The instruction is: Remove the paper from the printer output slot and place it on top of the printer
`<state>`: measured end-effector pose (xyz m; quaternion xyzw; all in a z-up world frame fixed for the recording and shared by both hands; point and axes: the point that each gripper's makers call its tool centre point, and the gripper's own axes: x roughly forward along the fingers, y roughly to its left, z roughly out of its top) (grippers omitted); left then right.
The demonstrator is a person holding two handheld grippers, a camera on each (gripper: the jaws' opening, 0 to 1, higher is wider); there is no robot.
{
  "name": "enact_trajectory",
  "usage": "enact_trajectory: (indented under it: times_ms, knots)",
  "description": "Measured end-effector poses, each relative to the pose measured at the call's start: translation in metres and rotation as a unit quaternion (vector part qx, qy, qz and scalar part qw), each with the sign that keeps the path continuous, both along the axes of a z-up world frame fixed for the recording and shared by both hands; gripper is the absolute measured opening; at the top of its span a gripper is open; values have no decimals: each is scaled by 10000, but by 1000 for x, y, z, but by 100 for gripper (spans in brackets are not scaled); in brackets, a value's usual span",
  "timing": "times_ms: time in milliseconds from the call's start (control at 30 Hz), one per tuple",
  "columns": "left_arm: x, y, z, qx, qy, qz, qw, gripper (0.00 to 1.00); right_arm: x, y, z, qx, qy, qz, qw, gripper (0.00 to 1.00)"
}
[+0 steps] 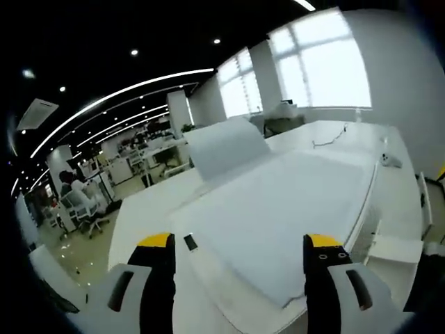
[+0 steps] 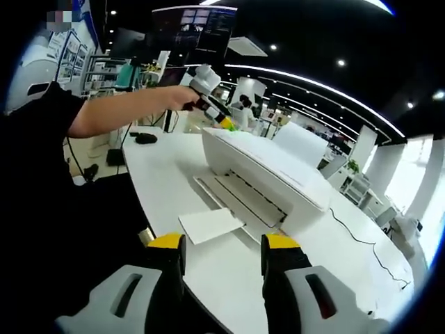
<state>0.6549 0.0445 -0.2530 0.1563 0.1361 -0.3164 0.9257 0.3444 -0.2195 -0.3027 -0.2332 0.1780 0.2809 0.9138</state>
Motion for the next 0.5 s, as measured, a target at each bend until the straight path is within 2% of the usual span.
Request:
enact_trajectory:
  times_ms: [233, 400, 500]
  knots:
    - [-7, 8, 0, -11, 90, -37, 10000, 78, 3, -3, -3, 60, 20, -84, 9999, 45]
    - [-16, 14, -3, 0, 196, -83, 9998, 78, 4, -3, -4, 60, 9, -79, 10000, 44]
    - [-20, 19, -4, 2, 223, -83, 9997, 78, 4, -3, -6, -42, 12, -29, 10000, 39]
